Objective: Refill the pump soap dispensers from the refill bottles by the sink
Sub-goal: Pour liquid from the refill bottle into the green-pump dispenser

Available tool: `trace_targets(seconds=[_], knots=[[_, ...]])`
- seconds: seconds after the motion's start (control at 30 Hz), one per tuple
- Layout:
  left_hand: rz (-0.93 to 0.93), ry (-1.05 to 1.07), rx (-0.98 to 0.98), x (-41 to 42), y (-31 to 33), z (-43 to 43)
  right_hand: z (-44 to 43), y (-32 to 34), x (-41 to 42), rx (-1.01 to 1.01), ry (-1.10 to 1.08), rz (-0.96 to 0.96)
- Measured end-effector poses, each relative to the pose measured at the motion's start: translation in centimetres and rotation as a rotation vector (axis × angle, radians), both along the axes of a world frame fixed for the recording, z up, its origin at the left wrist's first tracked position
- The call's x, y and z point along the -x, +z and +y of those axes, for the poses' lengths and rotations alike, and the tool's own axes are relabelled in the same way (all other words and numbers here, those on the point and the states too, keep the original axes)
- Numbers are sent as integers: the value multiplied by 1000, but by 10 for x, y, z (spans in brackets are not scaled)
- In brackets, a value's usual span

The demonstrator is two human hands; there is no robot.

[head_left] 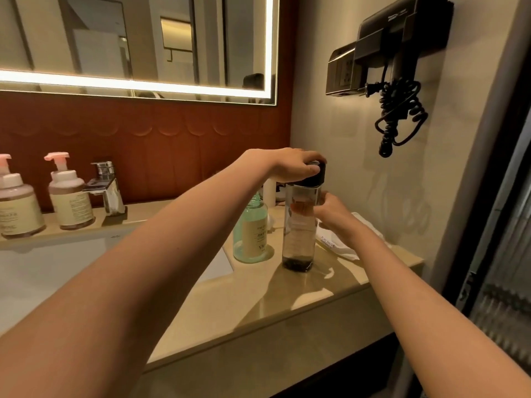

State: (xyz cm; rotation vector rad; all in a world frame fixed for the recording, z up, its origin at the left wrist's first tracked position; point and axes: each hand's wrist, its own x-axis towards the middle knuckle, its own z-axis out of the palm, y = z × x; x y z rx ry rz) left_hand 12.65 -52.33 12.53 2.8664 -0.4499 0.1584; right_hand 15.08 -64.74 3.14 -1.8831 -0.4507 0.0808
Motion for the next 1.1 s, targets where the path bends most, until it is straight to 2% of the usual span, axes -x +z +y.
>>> trace_targets(seconds=[0.07, 0.23, 0.37, 0.47, 0.53, 0.57, 0.6, 0.67, 0.7, 0.73, 0.8, 0.87, 0.97, 1.03, 1.1], knots=[[5, 8, 8, 1, -5, 1, 5, -4, -1, -65, -55, -23], [-135, 152, -80, 0, -15, -10, 16, -15, 0, -91, -178, -116], [-418, 381, -298, -4, -5, -10, 21, -17, 2, -107, -238, -130], [-613, 411, -272, 2, 4, -10, 20, -17, 4, -132, -260, -105], [-674, 371, -304, 0, 3, -3, 19, -17, 6, -115, -269, -118], [-626, 307, -310, -2, 2, 1, 20, -17, 6, -100, -271, -131], [-488, 219, -261, -5, -1, 4, 20, -17, 6, -89, -272, -138], [-126, 61, -59, -5, -6, 3, 21, -17, 6, -85, -275, -136], [-37, 36, 14, -5, -6, 1, 21, -17, 6, -85, -278, -133], [-25, 49, 21, -5, -5, 1, 22, -17, 7, -86, -282, -130], [-82, 137, -91, -5, 1, 1, 23, -17, 8, -86, -296, -129], [-234, 284, -199, -2, 8, 6, 23, -16, 9, -78, -311, -127], [-514, 376, -195, 0, 14, 10, 23, -16, 11, -55, -332, -116], [-487, 311, -201, -2, 11, 11, 24, -16, 11, -63, -328, -112], [-279, 208, -186, -5, 7, 7, 24, -17, 11, -86, -321, -99]])
